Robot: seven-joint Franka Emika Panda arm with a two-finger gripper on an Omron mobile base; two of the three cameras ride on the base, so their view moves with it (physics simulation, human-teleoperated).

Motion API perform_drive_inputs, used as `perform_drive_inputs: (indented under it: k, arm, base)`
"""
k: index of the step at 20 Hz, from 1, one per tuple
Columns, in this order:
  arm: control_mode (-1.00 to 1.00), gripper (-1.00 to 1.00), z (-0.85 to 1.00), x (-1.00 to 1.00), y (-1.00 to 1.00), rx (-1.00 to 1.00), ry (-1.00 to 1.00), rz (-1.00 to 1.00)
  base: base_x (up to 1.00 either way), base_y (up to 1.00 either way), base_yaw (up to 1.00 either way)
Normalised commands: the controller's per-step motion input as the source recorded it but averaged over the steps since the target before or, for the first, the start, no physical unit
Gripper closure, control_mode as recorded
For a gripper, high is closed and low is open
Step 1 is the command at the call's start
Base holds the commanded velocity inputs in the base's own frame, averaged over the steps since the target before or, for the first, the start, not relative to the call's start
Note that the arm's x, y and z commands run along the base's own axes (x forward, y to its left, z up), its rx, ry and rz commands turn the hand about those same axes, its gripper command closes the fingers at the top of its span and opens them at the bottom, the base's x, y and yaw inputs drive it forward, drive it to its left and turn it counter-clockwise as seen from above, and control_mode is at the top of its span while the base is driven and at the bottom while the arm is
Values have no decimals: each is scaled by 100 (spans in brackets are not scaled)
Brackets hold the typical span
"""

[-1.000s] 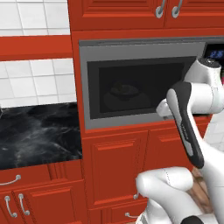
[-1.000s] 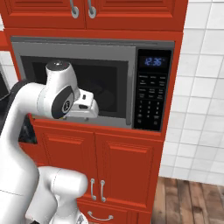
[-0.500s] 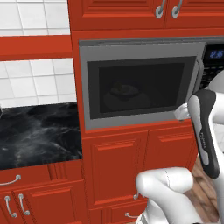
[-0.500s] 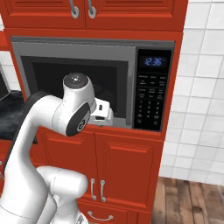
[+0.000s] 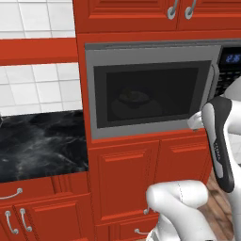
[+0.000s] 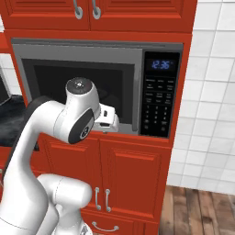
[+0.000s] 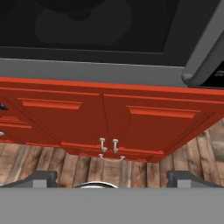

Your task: The microwave is finished heating the fish and mushroom. Take the bowl containing the food and place it on the dining counter.

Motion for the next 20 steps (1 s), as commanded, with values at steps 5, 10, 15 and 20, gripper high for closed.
perform_drive_inputs:
  k: [5,10,15,20]
  arm:
    - [-100,-100,0,0,0,0,0,0]
    - [-100,-100,0,0,-1,0,0,0]
    - [100,-100,0,0,-3,0,0,0]
    - [100,-100,0,0,0,0,0,0]
  base:
    - [0,0,0]
    - [0,0,0]
    - [0,-32,0]
    - [-10,-57,0]
